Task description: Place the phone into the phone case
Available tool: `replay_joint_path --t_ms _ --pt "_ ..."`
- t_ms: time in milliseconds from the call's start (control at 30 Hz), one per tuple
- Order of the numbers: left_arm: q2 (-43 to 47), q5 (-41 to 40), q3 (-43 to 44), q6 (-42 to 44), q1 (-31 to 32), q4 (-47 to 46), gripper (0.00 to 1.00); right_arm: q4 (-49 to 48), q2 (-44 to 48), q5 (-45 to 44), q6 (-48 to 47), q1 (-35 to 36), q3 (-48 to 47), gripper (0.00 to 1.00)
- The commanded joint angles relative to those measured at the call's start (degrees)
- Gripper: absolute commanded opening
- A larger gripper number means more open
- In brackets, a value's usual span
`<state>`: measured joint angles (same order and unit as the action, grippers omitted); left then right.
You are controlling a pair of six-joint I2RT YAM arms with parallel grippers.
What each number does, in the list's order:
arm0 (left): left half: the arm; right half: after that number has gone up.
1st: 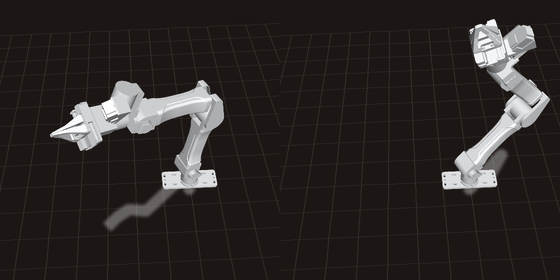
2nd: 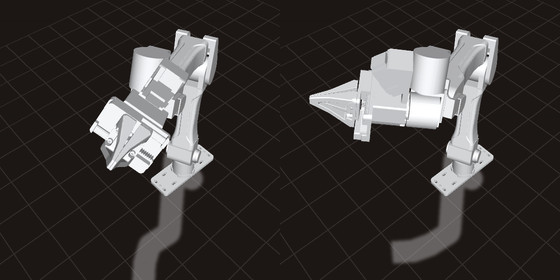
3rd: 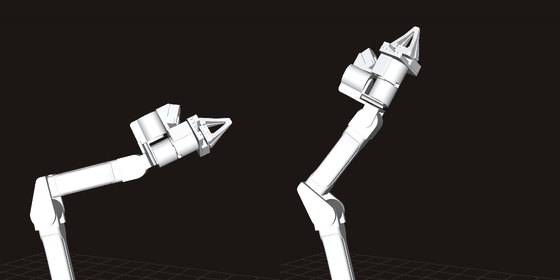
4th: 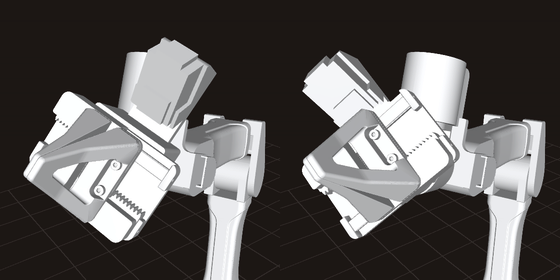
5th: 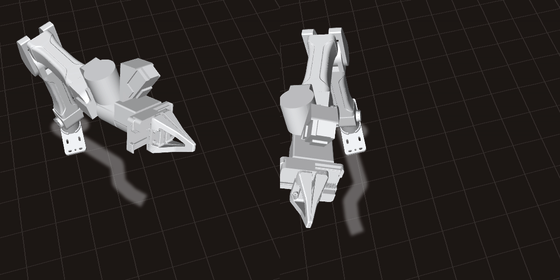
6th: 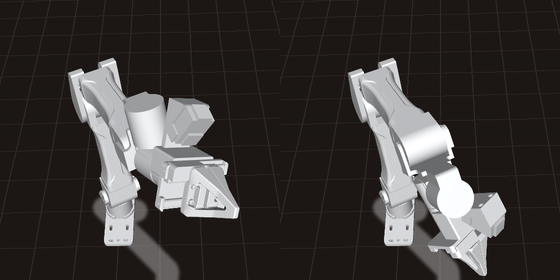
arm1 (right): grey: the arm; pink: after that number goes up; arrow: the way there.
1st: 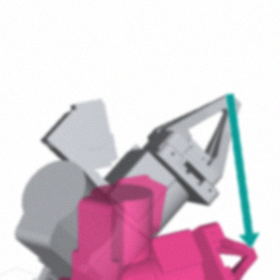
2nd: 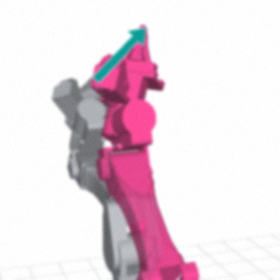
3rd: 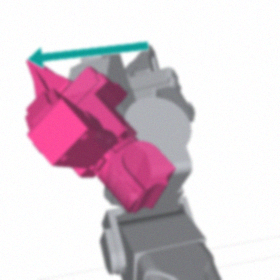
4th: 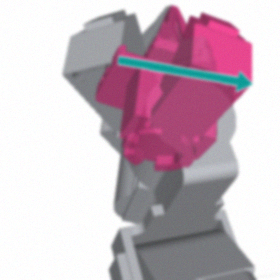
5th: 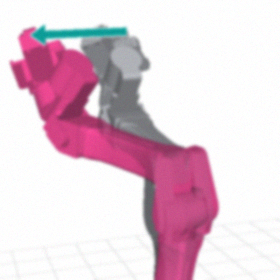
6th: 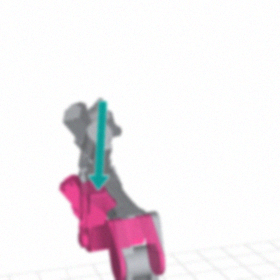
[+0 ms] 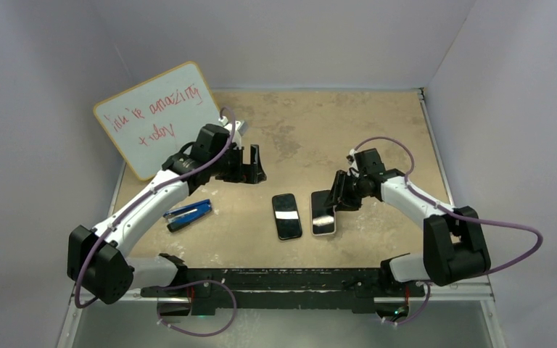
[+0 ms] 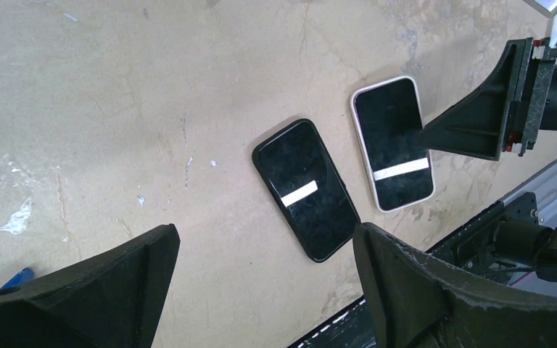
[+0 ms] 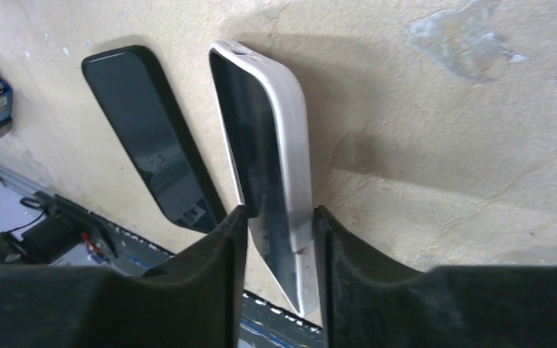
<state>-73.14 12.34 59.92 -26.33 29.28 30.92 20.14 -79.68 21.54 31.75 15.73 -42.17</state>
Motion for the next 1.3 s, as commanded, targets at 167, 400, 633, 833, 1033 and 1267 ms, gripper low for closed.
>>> replay_joint_path --t_ms 167,400,633,833,1033,1267 --pt "4.8 -4.4 1.2 -0.2 0.0 -0.3 0.95 4.5 8.5 -6.4 0.1 -0.1 -3.4 0.8" --pt "7.7 -5.4 2.4 -2.5 0.0 -1.1 0.96 5.5 19.1 -13.2 0.0 -0.1 -7.1 0.99" --pt "10.9 -10.1 3.5 -3.6 -0.1 -1.1 0.96 4.2 31.2 -19.8 0.2 -0.1 -9.4 0.99" --pt "15.1 -13.9 3.3 -5.8 -0.1 -4.1 0.97 4.0 38.5 -21.3 0.3 -0.1 -11.1 0.99" --pt "20.6 -10.8 -1.3 -5.1 -0.1 -11.8 0.98 5.2 38.6 -19.4 0.3 -0.1 -12.7 0.99" --pt "23.1 -8.5 -4.8 -5.3 -0.1 -15.8 0.98 4.9 39.1 -18.0 0.3 0.0 -11.9 0.99"
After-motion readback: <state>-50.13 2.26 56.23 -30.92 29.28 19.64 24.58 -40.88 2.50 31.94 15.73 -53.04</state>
